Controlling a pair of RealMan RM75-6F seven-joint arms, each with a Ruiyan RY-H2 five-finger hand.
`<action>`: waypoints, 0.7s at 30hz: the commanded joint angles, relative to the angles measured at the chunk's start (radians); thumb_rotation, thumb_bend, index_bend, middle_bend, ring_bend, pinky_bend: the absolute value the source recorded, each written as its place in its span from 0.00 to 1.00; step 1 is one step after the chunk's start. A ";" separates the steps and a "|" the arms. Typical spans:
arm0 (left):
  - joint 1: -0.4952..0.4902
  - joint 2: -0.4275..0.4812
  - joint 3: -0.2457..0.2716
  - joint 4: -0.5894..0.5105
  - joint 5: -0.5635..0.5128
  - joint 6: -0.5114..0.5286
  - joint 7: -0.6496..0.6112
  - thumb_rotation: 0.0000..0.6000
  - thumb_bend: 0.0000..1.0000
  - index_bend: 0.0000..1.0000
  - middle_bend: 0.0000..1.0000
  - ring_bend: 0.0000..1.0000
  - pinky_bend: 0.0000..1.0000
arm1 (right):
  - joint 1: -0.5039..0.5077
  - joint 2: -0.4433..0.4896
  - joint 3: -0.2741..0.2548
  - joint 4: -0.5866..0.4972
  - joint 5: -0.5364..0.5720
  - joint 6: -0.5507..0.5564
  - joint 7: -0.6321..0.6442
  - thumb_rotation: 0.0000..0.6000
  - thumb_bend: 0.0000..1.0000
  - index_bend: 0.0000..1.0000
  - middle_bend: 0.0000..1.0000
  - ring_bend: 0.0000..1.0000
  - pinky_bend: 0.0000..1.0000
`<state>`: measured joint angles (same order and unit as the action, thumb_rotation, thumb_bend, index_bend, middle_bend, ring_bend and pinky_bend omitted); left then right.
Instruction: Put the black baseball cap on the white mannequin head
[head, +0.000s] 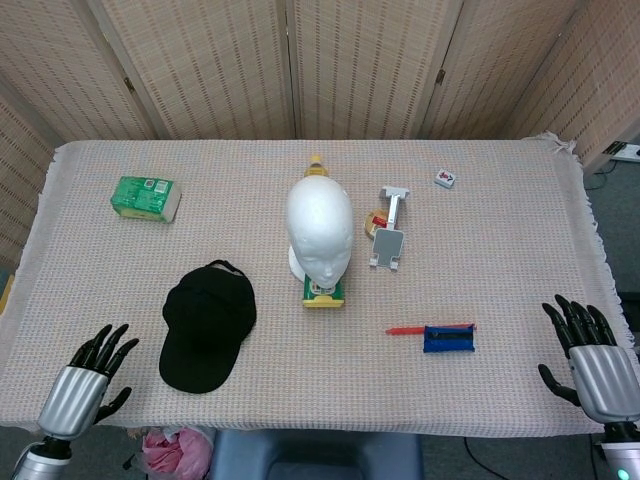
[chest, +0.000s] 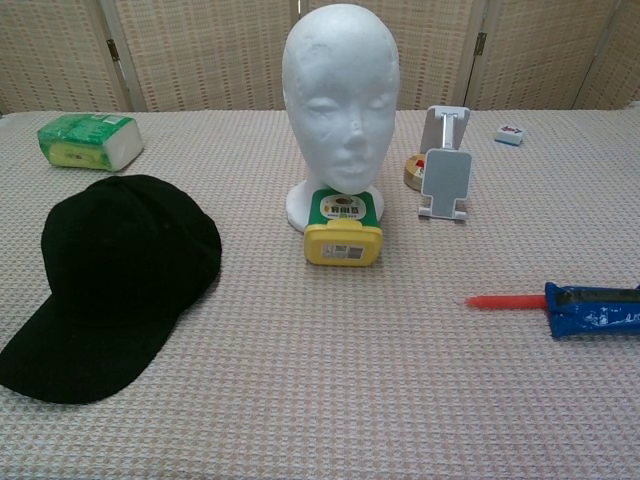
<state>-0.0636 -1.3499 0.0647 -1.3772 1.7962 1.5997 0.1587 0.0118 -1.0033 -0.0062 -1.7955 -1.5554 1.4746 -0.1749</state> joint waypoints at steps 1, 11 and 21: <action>0.023 -0.127 0.020 0.176 0.072 0.106 -0.073 1.00 0.26 0.28 0.18 0.12 0.31 | 0.006 -0.004 0.000 0.001 0.002 -0.010 -0.006 1.00 0.25 0.00 0.00 0.00 0.00; 0.048 -0.217 0.048 0.296 0.087 0.138 -0.048 1.00 0.26 0.32 0.23 0.16 0.34 | 0.007 -0.008 -0.002 0.000 -0.003 -0.007 -0.014 1.00 0.25 0.00 0.00 0.00 0.00; 0.042 -0.280 0.069 0.366 0.085 0.106 -0.054 1.00 0.26 0.35 0.27 0.24 0.40 | 0.004 -0.003 -0.007 0.000 -0.016 0.000 -0.006 1.00 0.25 0.00 0.00 0.00 0.00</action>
<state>-0.0185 -1.6249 0.1339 -1.0157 1.8853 1.7117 0.1098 0.0158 -1.0065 -0.0133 -1.7957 -1.5715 1.4744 -0.1813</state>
